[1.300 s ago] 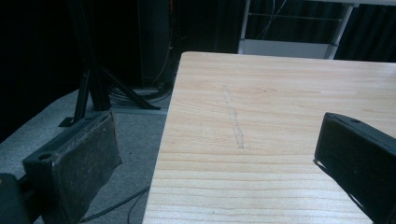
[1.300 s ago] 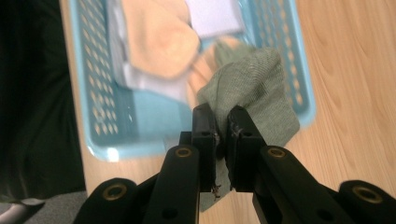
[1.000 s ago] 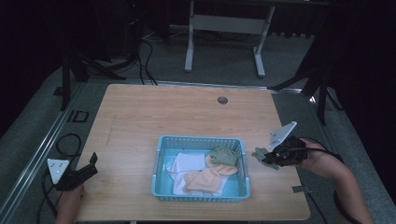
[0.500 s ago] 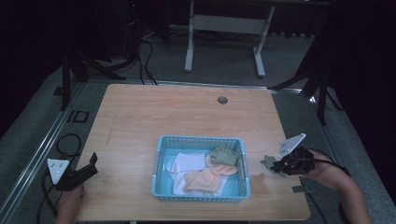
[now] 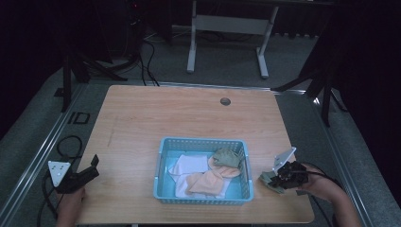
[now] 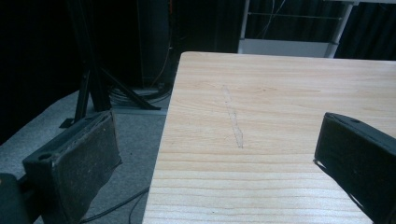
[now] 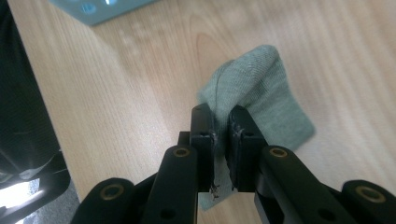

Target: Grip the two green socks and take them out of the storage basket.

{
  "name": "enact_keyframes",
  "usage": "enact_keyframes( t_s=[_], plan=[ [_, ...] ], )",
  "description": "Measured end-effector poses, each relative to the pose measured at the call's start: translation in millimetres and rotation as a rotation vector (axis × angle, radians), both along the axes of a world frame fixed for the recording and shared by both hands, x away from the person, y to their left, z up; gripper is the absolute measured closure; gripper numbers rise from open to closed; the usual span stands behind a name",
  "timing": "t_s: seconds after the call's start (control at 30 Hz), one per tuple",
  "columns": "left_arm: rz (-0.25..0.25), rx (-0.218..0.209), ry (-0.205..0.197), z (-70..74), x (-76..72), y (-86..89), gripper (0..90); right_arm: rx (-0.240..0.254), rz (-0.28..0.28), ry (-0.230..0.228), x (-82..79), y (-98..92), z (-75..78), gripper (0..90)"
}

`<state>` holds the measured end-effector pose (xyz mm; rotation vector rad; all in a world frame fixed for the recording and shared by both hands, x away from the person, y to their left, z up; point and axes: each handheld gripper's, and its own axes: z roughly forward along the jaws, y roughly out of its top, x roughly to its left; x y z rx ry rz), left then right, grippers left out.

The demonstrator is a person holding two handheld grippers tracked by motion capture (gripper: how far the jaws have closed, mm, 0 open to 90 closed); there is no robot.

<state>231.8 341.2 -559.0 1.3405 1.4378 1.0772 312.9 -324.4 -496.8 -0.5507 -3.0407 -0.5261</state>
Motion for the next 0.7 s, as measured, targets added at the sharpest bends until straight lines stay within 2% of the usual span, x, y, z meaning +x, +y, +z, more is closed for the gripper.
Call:
enact_keyframes(
  t_s=[0.1, 0.17, 0.23, 0.33, 0.43, 0.5, 0.7],
  plan=[
    [0.001, 0.001, -0.001, 0.0, 0.0, -0.2, 0.5, -0.013, 0.01, 0.025, -1.6, 2.3, -8.8, 77.9],
    [0.001, 0.001, -0.001, 0.0, -0.1, -0.1, 0.5, -0.017, 0.017, 0.046, -2.4, 4.1, -11.8, 70.9],
    [0.0, 0.0, -0.001, 0.0, 0.0, 0.2, 0.5, -0.021, 0.011, 0.041, -2.2, 5.7, -9.3, 67.1],
    [0.001, 0.0, -0.002, 0.0, -0.1, 0.2, 0.5, 0.003, 0.015, 0.034, -0.6, 6.1, 1.6, 57.7],
    [0.0, 0.0, -0.002, -0.1, -0.1, 0.0, 0.5, 0.018, 0.016, 0.018, 1.5, 7.0, 17.1, 52.5],
    [0.001, 0.001, -0.001, 0.0, 0.0, 0.1, 0.5, 0.021, 0.014, -0.014, 3.7, 8.5, 28.9, 53.0],
    [0.002, 0.0, -0.001, 0.0, 0.0, 0.3, 0.5, 0.036, 0.026, -0.066, 13.9, 17.0, 55.1, 54.6]
  ],
)
